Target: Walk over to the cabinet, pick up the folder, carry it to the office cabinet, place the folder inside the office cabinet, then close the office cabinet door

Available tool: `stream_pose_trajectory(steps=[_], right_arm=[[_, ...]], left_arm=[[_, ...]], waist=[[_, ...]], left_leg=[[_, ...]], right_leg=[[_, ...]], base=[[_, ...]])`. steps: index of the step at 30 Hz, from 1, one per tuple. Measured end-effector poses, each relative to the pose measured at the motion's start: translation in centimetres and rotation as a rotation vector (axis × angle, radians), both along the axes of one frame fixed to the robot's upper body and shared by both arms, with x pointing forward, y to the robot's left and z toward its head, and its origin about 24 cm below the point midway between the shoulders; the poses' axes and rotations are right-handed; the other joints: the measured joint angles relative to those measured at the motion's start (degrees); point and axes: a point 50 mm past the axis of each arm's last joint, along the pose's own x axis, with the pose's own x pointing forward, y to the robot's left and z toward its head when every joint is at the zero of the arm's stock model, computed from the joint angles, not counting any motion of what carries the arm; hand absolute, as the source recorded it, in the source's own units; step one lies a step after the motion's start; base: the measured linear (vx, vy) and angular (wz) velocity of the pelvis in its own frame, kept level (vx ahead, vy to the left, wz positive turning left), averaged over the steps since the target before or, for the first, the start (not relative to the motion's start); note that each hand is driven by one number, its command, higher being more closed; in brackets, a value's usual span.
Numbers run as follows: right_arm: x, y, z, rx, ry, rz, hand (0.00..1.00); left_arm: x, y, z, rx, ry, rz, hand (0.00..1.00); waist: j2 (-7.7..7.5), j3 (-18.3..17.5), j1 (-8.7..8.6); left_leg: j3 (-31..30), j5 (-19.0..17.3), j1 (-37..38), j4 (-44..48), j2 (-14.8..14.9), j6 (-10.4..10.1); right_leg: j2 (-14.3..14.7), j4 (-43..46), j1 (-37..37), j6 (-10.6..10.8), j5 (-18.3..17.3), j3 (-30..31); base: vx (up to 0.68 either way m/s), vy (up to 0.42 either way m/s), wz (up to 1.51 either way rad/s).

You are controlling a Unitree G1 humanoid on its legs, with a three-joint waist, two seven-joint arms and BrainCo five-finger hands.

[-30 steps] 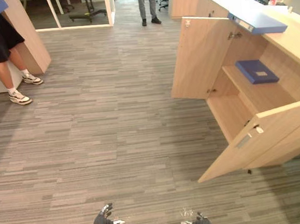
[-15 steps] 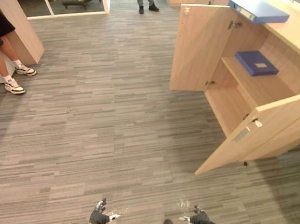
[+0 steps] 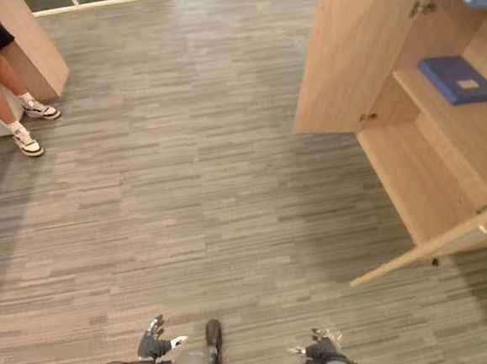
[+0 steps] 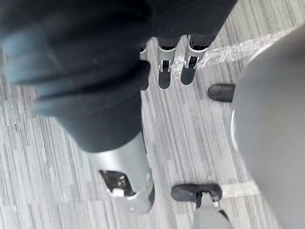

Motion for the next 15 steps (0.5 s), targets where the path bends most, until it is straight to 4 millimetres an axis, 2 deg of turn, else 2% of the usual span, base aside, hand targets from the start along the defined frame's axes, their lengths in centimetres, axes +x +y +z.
stream_pose_trajectory(steps=[2, 3, 4, 5, 6, 7, 8, 9, 10, 11, 12, 13, 14, 15], right_arm=[[0.1, 0.2, 0.0, 0.017, -0.004, -0.023, 0.0], [0.2, -0.1, 0.1, 0.016, -0.008, -0.035, 0.0], [0.2, -0.5, 0.1, 0.009, -0.01, -0.044, 0.0], [0.6, -1.1, 0.3, 0.004, -0.03, -0.069, 0.0], [1.1, -1.4, 0.6, -0.002, -0.056, -0.077, 0.0], [1.3, -1.5, 0.8, -0.005, -0.068, -0.077, 0.0], [1.6, -1.5, 0.9, 0.0, -0.079, -0.087, 0.0], [1.6, -1.5, 0.9, 0.01, -0.081, -0.104, 0.0], [1.7, -1.4, 0.9, 0.01, -0.085, -0.103, 0.0], [2.2, -1.3, 1.1, 0.016, -0.101, -0.106, 0.0], [2.5, -1.3, 1.2, 0.023, -0.116, -0.116, 0.0], [2.7, -1.2, 1.3, 0.03, -0.125, -0.125, 0.0], [3.2, -1.0, 1.5, 0.038, -0.138, -0.129, 0.0], [3.5, -0.9, 1.6, 0.041, -0.146, -0.126, 0.0]], left_arm=[[-0.3, -0.2, -0.1, -0.009, 0.009, -0.004, 0.0], [-0.7, -0.7, -0.5, -0.021, 0.033, -0.01, 0.0], [-1.0, -0.9, -0.7, -0.028, 0.046, -0.016, 0.0], [-1.2, -1.2, -0.8, -0.035, 0.056, -0.035, 0.0], [-1.2, -1.6, -0.9, -0.043, 0.059, -0.06, 0.0], [-1.3, -1.5, -0.9, -0.043, 0.062, -0.071, 0.0], [-1.4, -1.5, -0.9, -0.039, 0.069, -0.098, 0.0], [-1.5, -1.6, -0.9, -0.039, 0.071, -0.117, 0.0], [-1.5, -1.7, -0.9, -0.042, 0.068, -0.124, 0.0], [-1.4, -1.9, -0.9, -0.042, 0.067, -0.145, 0.0], [-1.4, -2.1, -0.9, -0.045, 0.069, -0.164, 0.0], [-1.4, -2.1, -0.9, -0.044, 0.07, -0.17, 0.0], [-1.3, -2.2, -0.9, -0.044, 0.07, -0.182, 0.0], [-1.3, -2.3, -0.9, -0.045, 0.071, -0.189, 0.0]], waist=[[0.49, -0.3, 0.42], [1.71, -1.0, 0.53], [2.21, -1.35, 0.3], [2.93, -1.85, -0.45], [2.93, -1.8, -1.2], [2.97, -1.76, -1.69], [3.12, -1.65, -2.29], [3.47, -1.36, -2.22], [3.75, -1.03, -2.13], [4.33, -0.29, -2.26], [4.74, 0.19, -2.53], [4.74, 0.49, -2.73], [4.54, 0.71, -3.04], [4.45, 0.72, -3.07]], left_leg=[[2.51, -2.57, 3.15, 0.09, -2.17, 1.87], [3.85, -3.91, 5.44, -0.38, -3.35, 3.23], [4.41, -4.54, 6.67, -0.97, -3.89, 3.87], [4.7, -5.22, 9.53, -2.25, -5.26, 4.7], [4.5, -5.82, 12.35, -3.2, -6.43, 5.64], [3.98, -6.08, 13.73, -3.66, -6.76, 6.05], [2.58, -6.19, 16.54, -4.39, -6.91, 6.16], [1.98, -6.26, 18.94, -4.58, -6.38, 6.05], [1.81, -6.43, 20.16, -4.57, -5.86, 5.77], [1.64, -6.76, 22.36, -4.53, -4.81, 5.21], [1.55, -7.25, 24.19, -4.49, -3.65, 4.44], [1.49, -7.54, 24.99, -4.51, -3.09, 4.04], [1.44, -8.28, 26.1, -4.85, -1.94, 3.57], [1.42, -8.72, 26.4, -5.21, -1.54, 3.36]], right_leg=[[-2.99, 3.31, -0.17, 0.71, 0.69, 0.27], [-4.83, 9.33, -1.89, 0.69, 0.68, 0.91], [-5.83, 13.62, -3.51, 0.66, 0.68, 1.13], [-8.65, 24.79, -7.6, -2.16, 0.42, 0.41], [-12.0, 39.42, -12.68, -9.98, -0.48, -2.9], [-13.33, 45.39, -14.37, -11.66, -1.07, -5.06], [-13.84, 52.33, -15.42, -11.53, -2.8, -10.04], [-12.36, 53.5, -15.74, -10.86, -5.75, -13.87], [-10.93, 52.86, -16.1, -10.4, -7.34, -15.19], [-7.54, 49.98, -17.15, -9.74, -9.62, -16.89], [-4.18, 45.24, -18.68, -9.58, -10.27, -18.26], [-2.4, 42.4, -19.49, -9.59, -10.25, -18.76], [1.24, 35.4, -21.65, -9.61, -9.75, -19.16], [2.92, 31.51, -22.65, -9.84, -8.78, -19.2]], base=[[0.42, 0.313, -0.56], [0.39, 0.315, -0.63], [0.45, 0.42, -0.41], [0.36, 0.326, -0.06], [0.44, 0.369, 0.13], [0.36, 0.209, 0.38], [0.36, 0.115, 0.4], [0.35, 0.071, 0.32], [0.32, 0.003, 0.09], [0.28, -0.049, -0.06], [0.27, -0.068, -0.08], [0.26, -0.118, -0.04], [0.19, -0.126, 0.03], [0.22, -0.188, 0.19]])
